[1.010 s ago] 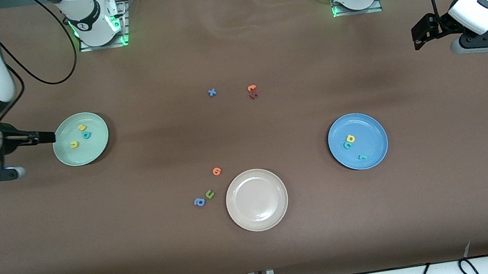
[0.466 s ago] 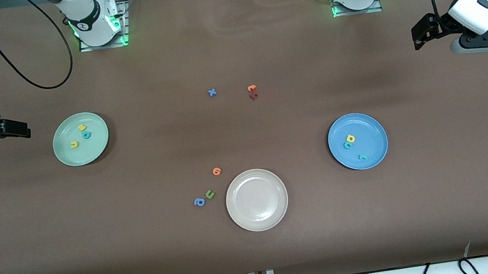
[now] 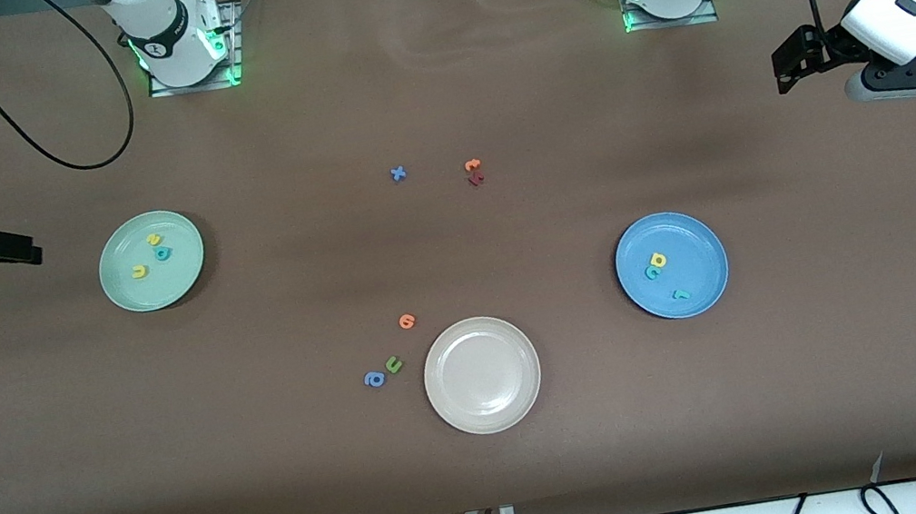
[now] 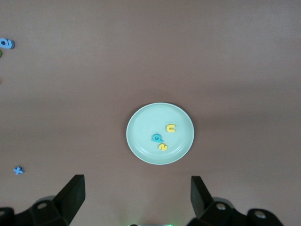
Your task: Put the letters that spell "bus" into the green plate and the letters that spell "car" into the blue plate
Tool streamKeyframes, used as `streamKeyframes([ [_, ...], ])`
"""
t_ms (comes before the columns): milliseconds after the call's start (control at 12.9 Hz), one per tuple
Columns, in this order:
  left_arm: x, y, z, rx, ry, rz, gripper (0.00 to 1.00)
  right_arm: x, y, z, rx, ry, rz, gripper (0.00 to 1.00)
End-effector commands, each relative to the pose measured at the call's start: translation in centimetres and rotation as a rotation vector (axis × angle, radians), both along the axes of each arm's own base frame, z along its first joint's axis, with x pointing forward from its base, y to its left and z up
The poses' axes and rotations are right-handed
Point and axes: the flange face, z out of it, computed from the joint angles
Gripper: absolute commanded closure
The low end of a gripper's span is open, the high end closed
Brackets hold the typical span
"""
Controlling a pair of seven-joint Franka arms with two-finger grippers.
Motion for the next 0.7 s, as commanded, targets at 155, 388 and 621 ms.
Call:
streamKeyframes([
  [155,0.23,-0.06,0.61,0.007,0.007,-0.021,0.00,-1.19,-0.86,2.75,-0.040,-0.050,0.011,0.00],
  [388,0.23,-0.06,0.61,0.007,0.007,-0.023,0.00,-1.26,-0.64,2.96,-0.030,-0.047,0.011,0.01],
  [621,0.23,-0.06,0.61,0.007,0.007,-0.021,0.00,-1.04,-0.78,2.75,-0.031,-0.053,-0.018,0.00],
])
